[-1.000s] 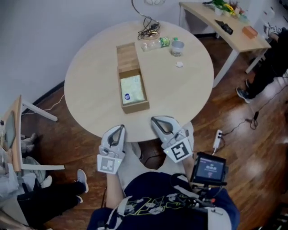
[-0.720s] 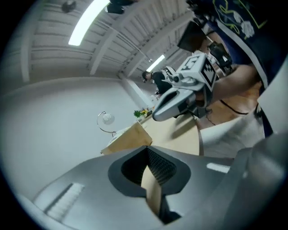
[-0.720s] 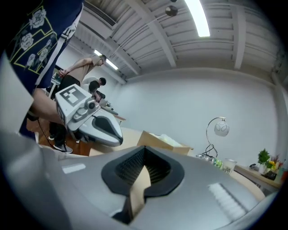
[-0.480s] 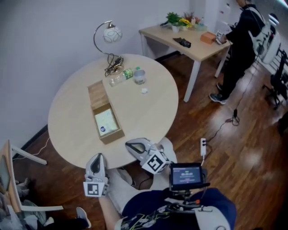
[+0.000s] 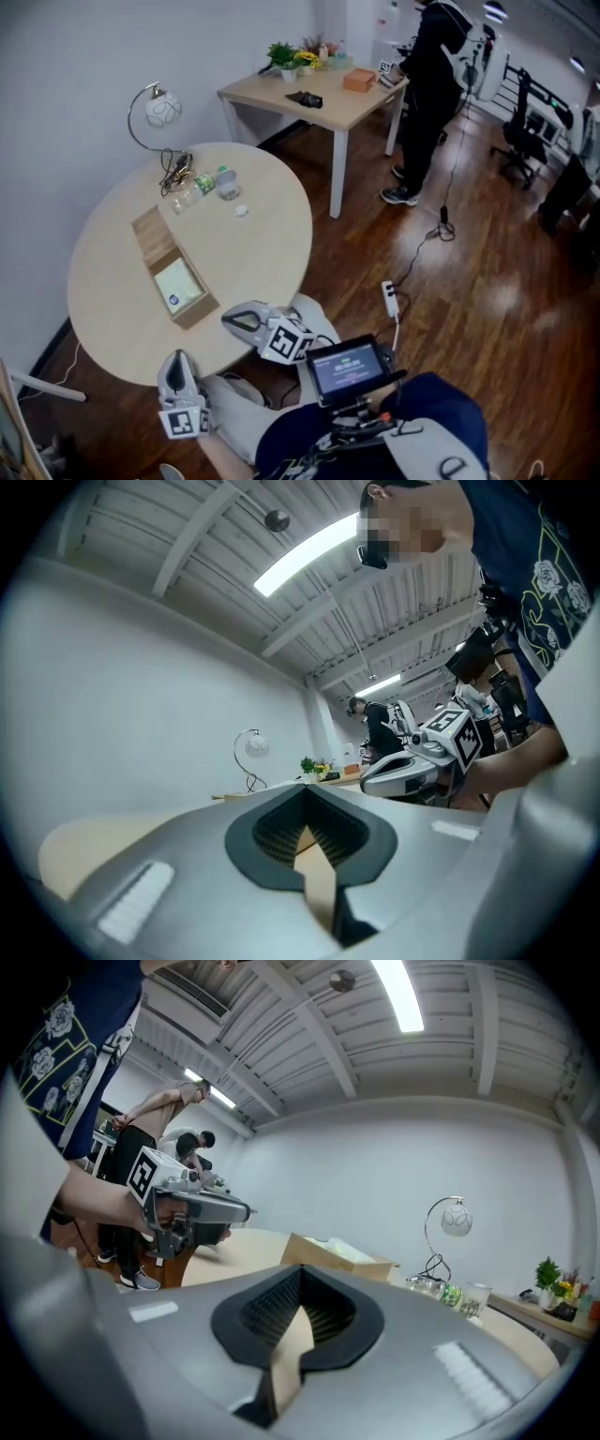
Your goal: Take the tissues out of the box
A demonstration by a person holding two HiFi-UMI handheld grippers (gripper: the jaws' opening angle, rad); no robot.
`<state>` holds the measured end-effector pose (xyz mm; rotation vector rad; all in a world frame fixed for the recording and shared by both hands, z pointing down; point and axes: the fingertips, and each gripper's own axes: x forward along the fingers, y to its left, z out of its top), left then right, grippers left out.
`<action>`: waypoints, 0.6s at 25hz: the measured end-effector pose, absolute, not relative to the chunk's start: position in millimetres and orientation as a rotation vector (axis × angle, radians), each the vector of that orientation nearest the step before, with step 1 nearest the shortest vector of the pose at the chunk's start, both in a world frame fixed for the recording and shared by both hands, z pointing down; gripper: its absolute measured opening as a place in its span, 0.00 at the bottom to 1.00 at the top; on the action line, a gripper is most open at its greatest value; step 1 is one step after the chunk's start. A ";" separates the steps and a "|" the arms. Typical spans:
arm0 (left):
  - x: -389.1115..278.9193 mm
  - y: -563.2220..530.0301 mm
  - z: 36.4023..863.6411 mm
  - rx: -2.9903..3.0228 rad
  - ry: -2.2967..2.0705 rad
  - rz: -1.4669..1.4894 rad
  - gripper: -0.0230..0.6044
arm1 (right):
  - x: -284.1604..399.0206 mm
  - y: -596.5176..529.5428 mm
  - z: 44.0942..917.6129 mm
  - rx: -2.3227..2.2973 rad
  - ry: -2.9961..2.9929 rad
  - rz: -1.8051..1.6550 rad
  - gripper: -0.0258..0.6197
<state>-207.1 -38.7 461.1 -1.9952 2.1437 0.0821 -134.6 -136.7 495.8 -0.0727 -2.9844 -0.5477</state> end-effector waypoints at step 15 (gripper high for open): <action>-206.8 -39.6 458.1 -1.953 2.109 0.046 0.04 | -138.4 -135.1 504.1 -0.103 -2.947 -0.541 0.04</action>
